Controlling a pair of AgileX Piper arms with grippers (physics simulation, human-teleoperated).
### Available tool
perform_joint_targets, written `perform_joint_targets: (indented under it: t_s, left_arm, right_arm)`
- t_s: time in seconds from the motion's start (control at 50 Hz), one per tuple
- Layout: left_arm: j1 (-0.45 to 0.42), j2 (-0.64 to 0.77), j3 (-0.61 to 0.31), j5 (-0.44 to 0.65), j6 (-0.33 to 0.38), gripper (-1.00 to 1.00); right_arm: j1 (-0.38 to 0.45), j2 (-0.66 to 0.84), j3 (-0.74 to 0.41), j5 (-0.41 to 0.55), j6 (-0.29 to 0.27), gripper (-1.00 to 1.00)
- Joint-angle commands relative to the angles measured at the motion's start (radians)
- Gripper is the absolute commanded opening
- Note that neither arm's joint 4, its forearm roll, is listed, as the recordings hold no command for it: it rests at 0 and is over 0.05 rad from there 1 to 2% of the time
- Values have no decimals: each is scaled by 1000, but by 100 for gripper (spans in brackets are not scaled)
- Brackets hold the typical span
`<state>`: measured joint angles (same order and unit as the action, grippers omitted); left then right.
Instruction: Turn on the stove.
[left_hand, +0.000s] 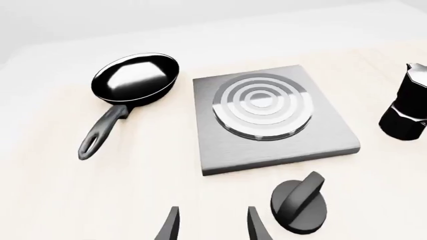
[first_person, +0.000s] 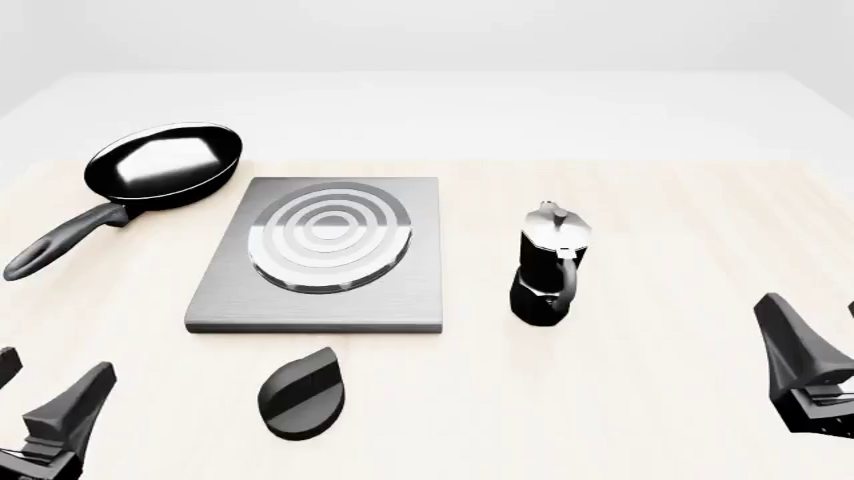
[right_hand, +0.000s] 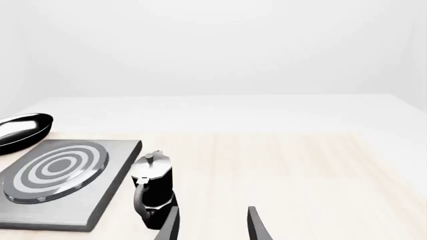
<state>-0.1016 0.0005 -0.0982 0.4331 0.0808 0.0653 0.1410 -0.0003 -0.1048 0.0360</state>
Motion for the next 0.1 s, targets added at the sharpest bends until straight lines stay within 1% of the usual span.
perform_joint_targets:
  t_s: [0.02,0.1]
  left_arm:
    - [39,0,-56,45,10,100]
    - [50,0,-81,58,7,100]
  right_arm:
    - [1,0,0,0,-6,100]
    - [3,-5,0,5,-7,100]
